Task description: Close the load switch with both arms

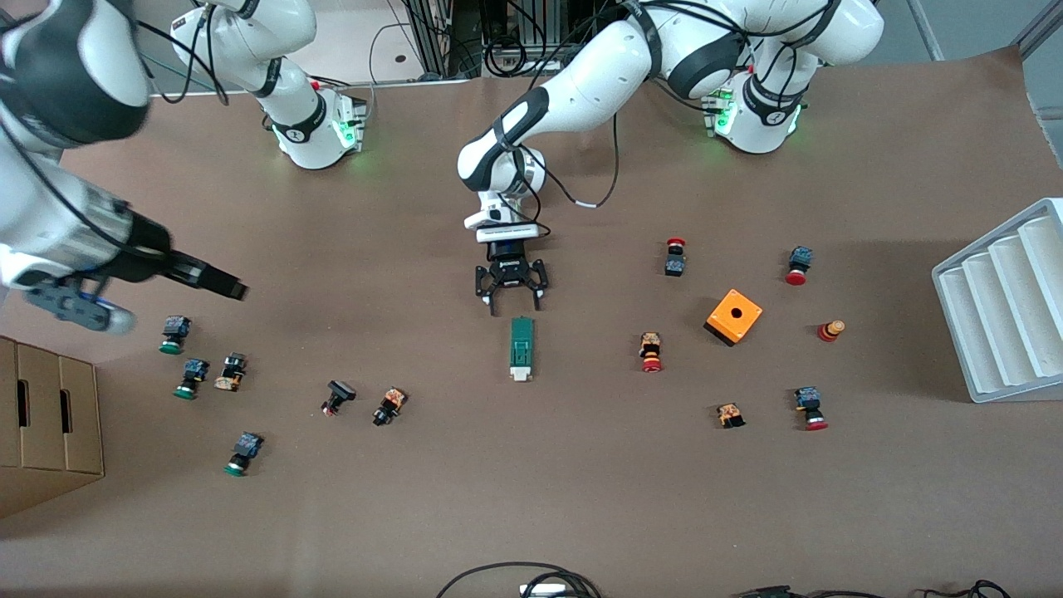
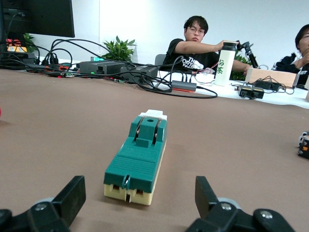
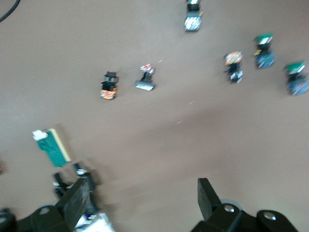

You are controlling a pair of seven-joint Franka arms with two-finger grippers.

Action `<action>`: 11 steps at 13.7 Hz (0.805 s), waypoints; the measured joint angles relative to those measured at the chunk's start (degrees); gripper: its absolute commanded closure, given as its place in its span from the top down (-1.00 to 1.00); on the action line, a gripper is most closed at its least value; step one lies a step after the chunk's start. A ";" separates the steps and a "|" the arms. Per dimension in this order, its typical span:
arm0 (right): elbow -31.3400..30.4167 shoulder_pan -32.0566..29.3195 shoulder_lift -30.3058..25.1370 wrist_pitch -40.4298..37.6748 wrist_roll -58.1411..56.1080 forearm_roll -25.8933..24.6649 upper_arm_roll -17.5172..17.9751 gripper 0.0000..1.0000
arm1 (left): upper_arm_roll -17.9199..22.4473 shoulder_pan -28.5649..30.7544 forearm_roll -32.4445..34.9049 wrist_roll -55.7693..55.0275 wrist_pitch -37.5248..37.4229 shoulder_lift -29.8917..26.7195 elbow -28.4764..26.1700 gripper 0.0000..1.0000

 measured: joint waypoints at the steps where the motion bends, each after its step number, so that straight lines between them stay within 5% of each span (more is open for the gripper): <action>1: -0.79 -2.64 -1.57 -0.17 -6.71 -1.34 0.01 1.00 | -0.11 -0.03 -1.87 2.39 0.00 -0.83 0.13 1.00; 6: -4.64 -13.41 -6.55 3.62 -34.33 -5.98 -0.08 1.00 | -0.28 -0.03 -6.47 8.21 0.75 -5.28 0.28 1.00; 11: -7.93 -13.39 -7.62 7.14 -37.00 -7.02 0.49 1.00 | -0.69 -0.03 -13.60 16.81 1.82 -9.59 0.34 1.00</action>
